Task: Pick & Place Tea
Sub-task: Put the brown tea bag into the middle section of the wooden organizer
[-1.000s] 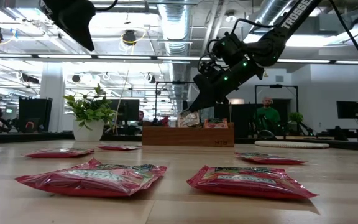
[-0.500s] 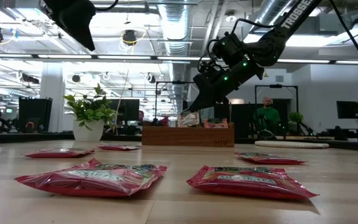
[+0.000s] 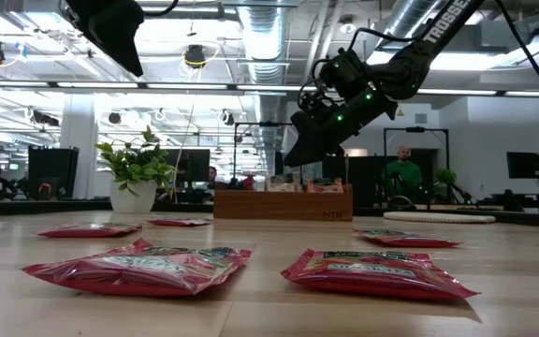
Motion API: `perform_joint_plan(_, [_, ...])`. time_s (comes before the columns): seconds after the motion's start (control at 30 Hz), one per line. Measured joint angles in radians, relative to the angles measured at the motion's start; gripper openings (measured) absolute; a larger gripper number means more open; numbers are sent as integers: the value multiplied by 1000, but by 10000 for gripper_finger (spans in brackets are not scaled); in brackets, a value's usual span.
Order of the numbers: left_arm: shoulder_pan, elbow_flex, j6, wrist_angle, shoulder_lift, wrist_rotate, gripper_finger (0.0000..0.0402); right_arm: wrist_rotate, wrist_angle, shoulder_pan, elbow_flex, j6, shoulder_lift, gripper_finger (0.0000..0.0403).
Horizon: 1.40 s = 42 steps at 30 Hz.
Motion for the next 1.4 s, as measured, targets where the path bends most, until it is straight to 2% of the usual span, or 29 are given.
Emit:
perform_joint_plan(0.23, [0,0,0,0,0,0,172,1,0,-2,0,0,0,139])
perform_joint_plan(0.43, [0,0,0,0,0,0,172,6,-4,-9,47,-1,1,149])
perform_joint_plan(0.6, [0,0,0,0,0,0,172,60,-137,-6,115,-54,1,124])
perform_joint_plan(0.8, [0,0,22,36,0,0,172,66,-271,-6,140,-81,1,79])
perform_joint_plan(1.0, [0,0,66,94,0,0,172,62,-286,-6,140,-82,1,51])
perform_joint_plan(1.4, [0,0,67,98,0,0,172,52,-303,1,140,-103,24,17])
